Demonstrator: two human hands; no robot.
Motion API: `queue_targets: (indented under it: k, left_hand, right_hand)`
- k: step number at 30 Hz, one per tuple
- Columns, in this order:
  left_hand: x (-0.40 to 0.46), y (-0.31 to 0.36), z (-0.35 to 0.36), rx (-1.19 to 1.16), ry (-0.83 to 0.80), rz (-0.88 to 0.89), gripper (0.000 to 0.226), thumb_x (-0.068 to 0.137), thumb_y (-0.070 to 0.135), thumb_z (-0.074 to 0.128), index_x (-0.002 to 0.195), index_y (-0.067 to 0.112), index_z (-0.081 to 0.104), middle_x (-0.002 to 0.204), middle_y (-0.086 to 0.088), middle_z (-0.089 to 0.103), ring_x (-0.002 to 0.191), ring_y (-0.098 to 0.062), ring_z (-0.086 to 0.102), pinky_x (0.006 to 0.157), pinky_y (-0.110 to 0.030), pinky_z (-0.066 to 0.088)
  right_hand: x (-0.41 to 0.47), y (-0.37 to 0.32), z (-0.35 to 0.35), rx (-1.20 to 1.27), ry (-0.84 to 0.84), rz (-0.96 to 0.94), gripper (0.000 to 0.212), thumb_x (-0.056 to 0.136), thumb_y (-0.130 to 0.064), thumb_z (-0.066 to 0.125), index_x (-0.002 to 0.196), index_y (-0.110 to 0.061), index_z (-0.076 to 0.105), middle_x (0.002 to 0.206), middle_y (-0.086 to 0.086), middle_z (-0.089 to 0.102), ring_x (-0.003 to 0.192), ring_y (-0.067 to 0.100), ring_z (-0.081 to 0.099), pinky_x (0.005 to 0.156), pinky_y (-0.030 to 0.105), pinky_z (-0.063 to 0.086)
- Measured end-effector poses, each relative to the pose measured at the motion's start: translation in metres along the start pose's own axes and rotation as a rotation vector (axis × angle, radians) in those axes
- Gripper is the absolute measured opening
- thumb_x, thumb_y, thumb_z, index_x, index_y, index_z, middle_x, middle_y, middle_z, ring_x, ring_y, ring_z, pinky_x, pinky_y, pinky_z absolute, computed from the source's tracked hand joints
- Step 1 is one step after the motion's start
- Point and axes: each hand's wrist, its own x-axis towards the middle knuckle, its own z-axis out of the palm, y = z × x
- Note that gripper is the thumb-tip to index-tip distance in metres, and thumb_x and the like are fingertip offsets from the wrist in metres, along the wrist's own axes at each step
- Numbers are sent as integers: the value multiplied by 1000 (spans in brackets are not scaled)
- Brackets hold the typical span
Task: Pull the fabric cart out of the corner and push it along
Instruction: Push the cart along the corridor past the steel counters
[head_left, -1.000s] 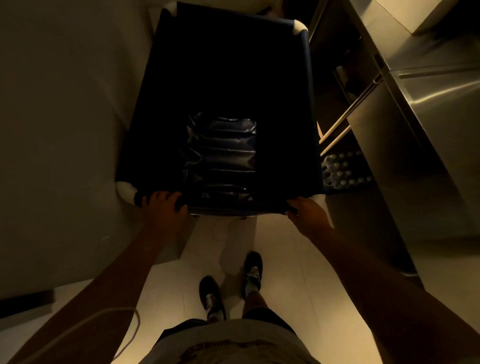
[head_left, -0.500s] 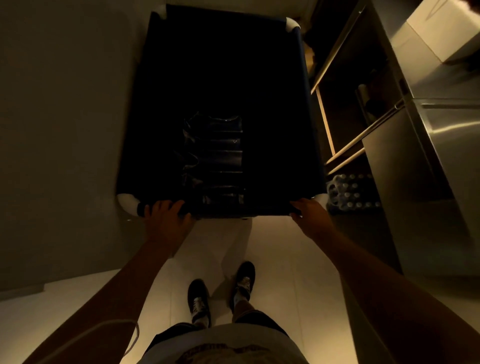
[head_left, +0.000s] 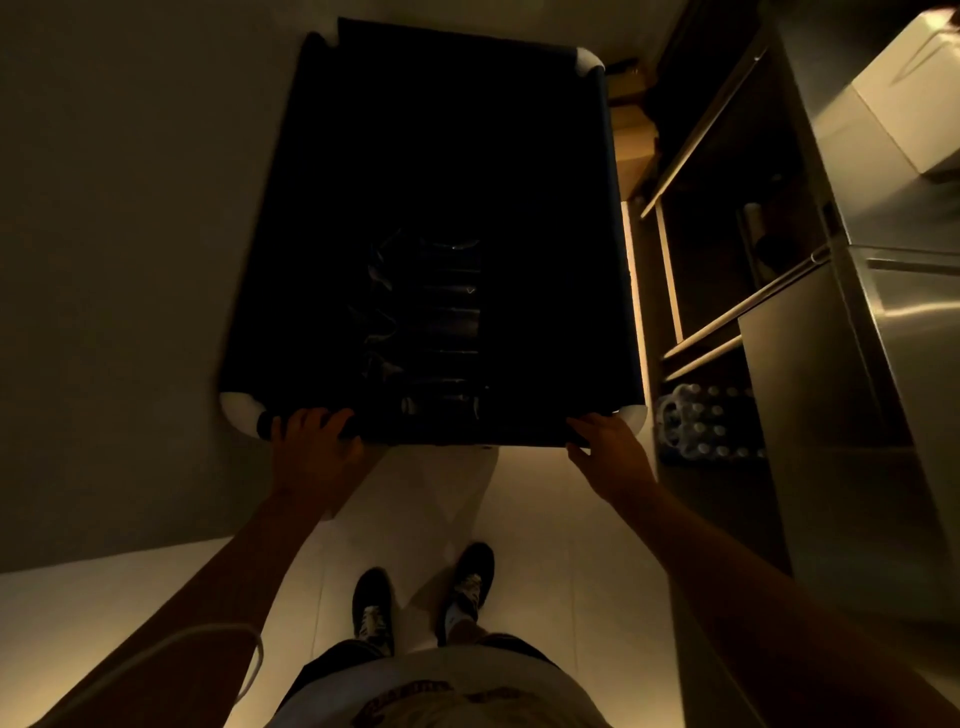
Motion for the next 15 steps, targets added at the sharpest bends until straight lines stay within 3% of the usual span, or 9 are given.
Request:
queue_targets:
  k: [7, 11, 15]
  left_hand:
    - [5, 1, -3, 28, -29, -27, 65, 85, 54, 42, 139, 23, 60, 141, -17, 59, 136, -39, 47, 120, -58, 21]
    - [8, 3, -6, 25, -47, -44, 55, 93, 52, 51, 140, 24, 60, 142, -15, 58, 138, -37, 46, 121, -56, 23]
    - [8, 8, -11, -16, -54, -72, 68, 82, 56, 42, 140, 24, 60, 145, -15, 56, 140, -36, 44, 123, -54, 20]
  right_hand:
    - [6, 9, 1, 3, 0, -35, 40, 96, -24, 66, 135, -16, 63, 131, 8, 66, 122, 29, 60, 100, 37, 51]
    - [6, 12, 2, -4, 4, -53, 40, 96, -24, 66, 135, -16, 63, 130, 9, 67, 120, 31, 60, 100, 39, 51]
    - [8, 14, 3, -5, 35, -82, 38, 94, -22, 68, 132, -14, 65, 127, 10, 69, 117, 32, 63, 99, 39, 52]
